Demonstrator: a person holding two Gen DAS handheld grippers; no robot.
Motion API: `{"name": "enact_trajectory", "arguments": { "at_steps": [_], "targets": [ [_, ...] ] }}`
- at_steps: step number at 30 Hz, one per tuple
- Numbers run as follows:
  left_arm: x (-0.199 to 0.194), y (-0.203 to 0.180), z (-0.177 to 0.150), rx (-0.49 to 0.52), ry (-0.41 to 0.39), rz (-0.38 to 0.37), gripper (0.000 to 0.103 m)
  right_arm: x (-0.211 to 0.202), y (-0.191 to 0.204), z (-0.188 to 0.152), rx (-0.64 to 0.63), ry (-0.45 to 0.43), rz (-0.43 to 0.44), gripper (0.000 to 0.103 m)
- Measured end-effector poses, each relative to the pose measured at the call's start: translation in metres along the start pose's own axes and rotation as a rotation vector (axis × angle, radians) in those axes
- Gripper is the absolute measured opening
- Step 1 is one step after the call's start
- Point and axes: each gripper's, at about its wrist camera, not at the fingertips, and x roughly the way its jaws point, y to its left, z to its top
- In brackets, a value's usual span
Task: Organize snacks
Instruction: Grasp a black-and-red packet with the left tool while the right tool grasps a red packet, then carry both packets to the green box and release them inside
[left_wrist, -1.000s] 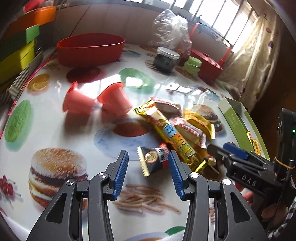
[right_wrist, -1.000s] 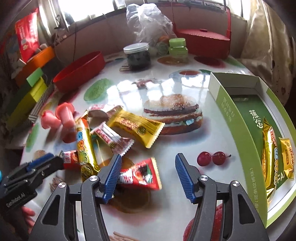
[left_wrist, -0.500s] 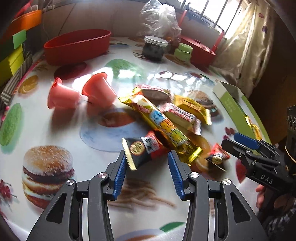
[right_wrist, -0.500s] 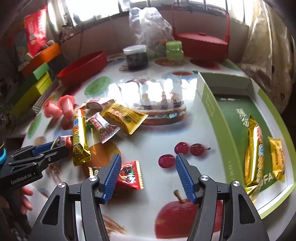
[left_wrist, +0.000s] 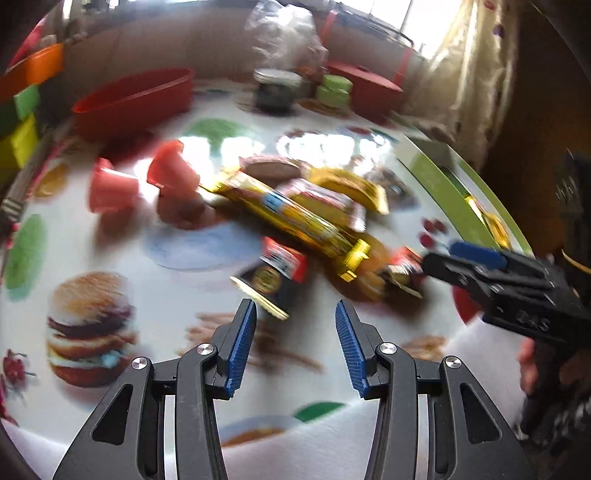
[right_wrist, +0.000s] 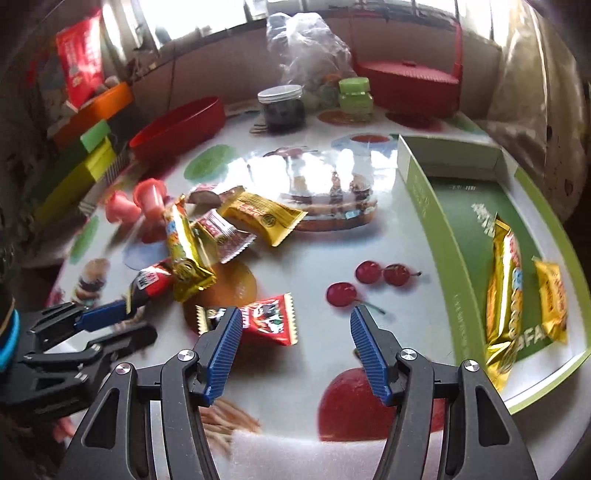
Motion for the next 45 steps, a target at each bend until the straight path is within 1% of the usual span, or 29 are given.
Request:
{"name": "enact_trajectory", "arguments": {
  "at_steps": [2, 3, 5, 7, 10, 13, 15, 22, 24, 25, 26, 27, 30, 32, 36, 38, 45],
  "targets": [
    [0.0, 0.005, 0.004, -0.004, -0.005, 0.016, 0.046, -0.001, 0.001, 0.0, 0.023, -0.007, 0.024, 0.061],
    [-0.001, 0.006, 0.007, 0.009, -0.015, 0.033, 0.046, -0.001, 0.003, 0.0, 0.016, -0.01, 0.035, 0.061],
    [-0.002, 0.004, 0.009, 0.038, -0.031, 0.039, 0.046, 0.0, 0.009, 0.0, -0.009, -0.01, 0.053, 0.061],
    [0.003, 0.001, 0.011, 0.072, -0.023, 0.042, 0.046, 0.002, 0.014, 0.0, -0.027, -0.009, 0.066, 0.061],
    [0.014, -0.003, 0.014, 0.11, 0.0, 0.082, 0.046, 0.008, 0.017, 0.002, -0.022, 0.0, 0.047, 0.061],
    [0.02, -0.005, 0.015, 0.114, 0.009, 0.067, 0.046, 0.016, 0.019, 0.002, -0.026, 0.018, 0.041, 0.061],
    [0.024, -0.007, 0.016, 0.125, 0.017, 0.073, 0.046, 0.021, 0.02, 0.0, -0.03, 0.032, 0.038, 0.062],
    [0.029, -0.013, 0.016, 0.167, 0.012, 0.076, 0.046, 0.021, 0.018, -0.001, -0.034, 0.019, 0.026, 0.062],
    [0.03, -0.016, 0.016, 0.173, 0.008, 0.085, 0.046, 0.02, 0.017, -0.002, -0.033, 0.017, 0.018, 0.058],
    [0.03, -0.016, 0.016, 0.171, 0.007, 0.081, 0.046, 0.019, 0.017, -0.002, -0.033, 0.016, 0.012, 0.053],
    [0.03, -0.017, 0.017, 0.169, 0.006, 0.065, 0.046, 0.019, 0.016, -0.003, -0.032, 0.015, 0.01, 0.045],
    [0.03, -0.017, 0.016, 0.164, 0.001, 0.054, 0.046, 0.018, 0.015, -0.003, -0.03, 0.013, 0.004, 0.041],
    [0.03, -0.019, 0.017, 0.155, -0.004, 0.053, 0.046, 0.017, 0.013, -0.004, -0.024, 0.012, 0.006, 0.032],
    [0.03, -0.019, 0.017, 0.149, -0.006, 0.04, 0.045, 0.016, 0.012, -0.005, -0.021, 0.013, 0.009, 0.03],
    [0.029, -0.02, 0.016, 0.148, -0.008, 0.041, 0.037, 0.015, 0.011, -0.006, -0.014, 0.011, 0.011, 0.029],
    [0.029, -0.019, 0.016, 0.141, -0.009, 0.039, 0.036, 0.014, 0.01, -0.006, -0.012, 0.01, 0.011, 0.027],
    [0.025, -0.019, 0.013, 0.124, -0.017, 0.043, 0.034, 0.009, 0.008, -0.008, -0.005, -0.002, 0.009, 0.026]
  ]
}}
